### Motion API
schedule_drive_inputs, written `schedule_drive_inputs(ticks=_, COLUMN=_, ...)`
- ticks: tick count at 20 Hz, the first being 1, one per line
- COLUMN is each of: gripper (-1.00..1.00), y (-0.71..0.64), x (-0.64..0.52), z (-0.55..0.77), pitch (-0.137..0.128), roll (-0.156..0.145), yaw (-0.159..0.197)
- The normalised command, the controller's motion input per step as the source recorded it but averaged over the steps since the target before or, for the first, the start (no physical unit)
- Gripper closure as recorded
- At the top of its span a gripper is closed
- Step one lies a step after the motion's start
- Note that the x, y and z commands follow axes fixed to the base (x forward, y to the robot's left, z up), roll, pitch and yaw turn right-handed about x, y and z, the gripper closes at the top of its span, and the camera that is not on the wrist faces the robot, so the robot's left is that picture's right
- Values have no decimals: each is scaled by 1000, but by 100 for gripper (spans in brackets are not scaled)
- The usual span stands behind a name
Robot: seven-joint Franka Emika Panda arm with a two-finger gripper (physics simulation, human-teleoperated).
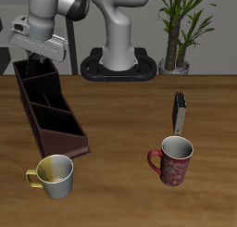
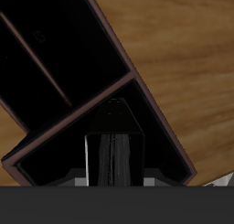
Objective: Place the black book into the right desk caddy's right compartment
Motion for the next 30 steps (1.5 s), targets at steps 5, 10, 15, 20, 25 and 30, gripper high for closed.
schedule_drive_inputs(ticks=5, gripper=100, y=-101, x=40, z=-345, pitch=40, roll=-16, yaw=-25)
schedule_drive_inputs(ticks=10, gripper=100, y=-221, x=-27, z=-276, pitch=33, roll=-43, yaw=-20)
schedule_drive_inputs(ticks=15, gripper=-100, y=-127, x=-23, z=-44, pitch=22, roll=-62, yaw=-12)
schedule_drive_inputs(ticks=20, gripper=-100, y=31, x=-13, z=65, pitch=-16, roll=-7, yaw=18)
schedule_drive_inputs(ticks=25, gripper=-100, y=34, x=22, z=16, pitch=0, roll=4, yaw=8)
schedule_drive_inputs(ticks=30, gripper=-100, y=55, x=56, z=17, pitch=5, roll=8, yaw=22)
